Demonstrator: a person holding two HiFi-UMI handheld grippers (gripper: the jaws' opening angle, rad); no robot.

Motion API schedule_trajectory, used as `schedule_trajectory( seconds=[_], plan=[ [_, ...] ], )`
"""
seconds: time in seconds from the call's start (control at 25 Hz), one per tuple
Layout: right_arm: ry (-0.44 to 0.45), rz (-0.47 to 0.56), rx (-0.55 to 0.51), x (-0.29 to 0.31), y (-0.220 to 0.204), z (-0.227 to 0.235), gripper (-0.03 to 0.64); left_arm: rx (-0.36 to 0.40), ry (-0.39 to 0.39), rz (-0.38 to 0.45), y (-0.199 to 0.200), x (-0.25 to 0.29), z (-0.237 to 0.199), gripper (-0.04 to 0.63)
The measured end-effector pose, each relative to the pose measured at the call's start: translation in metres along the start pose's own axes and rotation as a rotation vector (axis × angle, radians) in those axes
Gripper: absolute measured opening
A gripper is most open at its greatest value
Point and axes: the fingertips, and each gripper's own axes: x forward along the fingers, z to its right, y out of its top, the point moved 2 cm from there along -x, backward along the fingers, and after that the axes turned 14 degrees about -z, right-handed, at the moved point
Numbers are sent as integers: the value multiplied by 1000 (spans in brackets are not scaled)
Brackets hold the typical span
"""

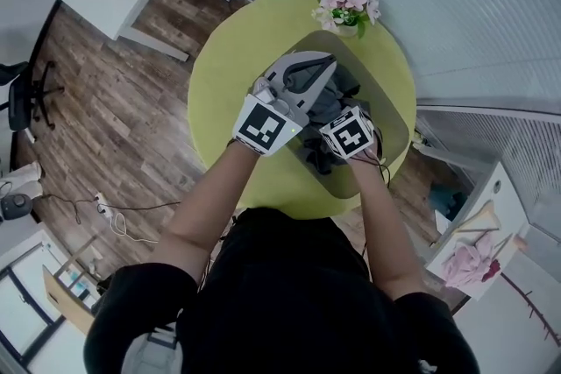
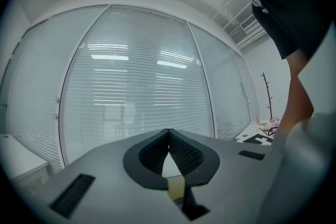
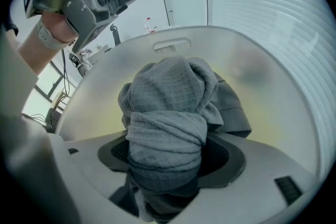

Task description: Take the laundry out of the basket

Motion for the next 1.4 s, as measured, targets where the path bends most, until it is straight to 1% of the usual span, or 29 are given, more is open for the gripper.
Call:
schedule_trajectory(
  seconds=[0.12,0.28,0.4,0.44,0.56,0.84,1.08,1.4],
  plan=[
    [-21,21,-27,-31,1,-7,357,-2,29,21,14,-17,5,9],
    [-35,52,-55,-71,-3,-14,357,19,61,-5,28,-34,20,9],
    [-51,85,-72,-98,-7,-23,357,20,87,22,42,-50,34,9],
    [-56,95,-77,-105,-9,-26,357,23,96,20,45,-56,39,9],
    [-69,121,-96,-125,-14,-35,357,54,128,-25,52,-75,53,9],
    [-93,139,-151,-159,-29,-62,357,64,188,-26,65,-113,87,9],
    [-93,159,-213,-181,-39,-91,357,76,236,-15,76,-141,111,9],
    [-87,196,-310,-193,-46,-134,357,79,334,-31,76,-186,142,9]
  ],
)
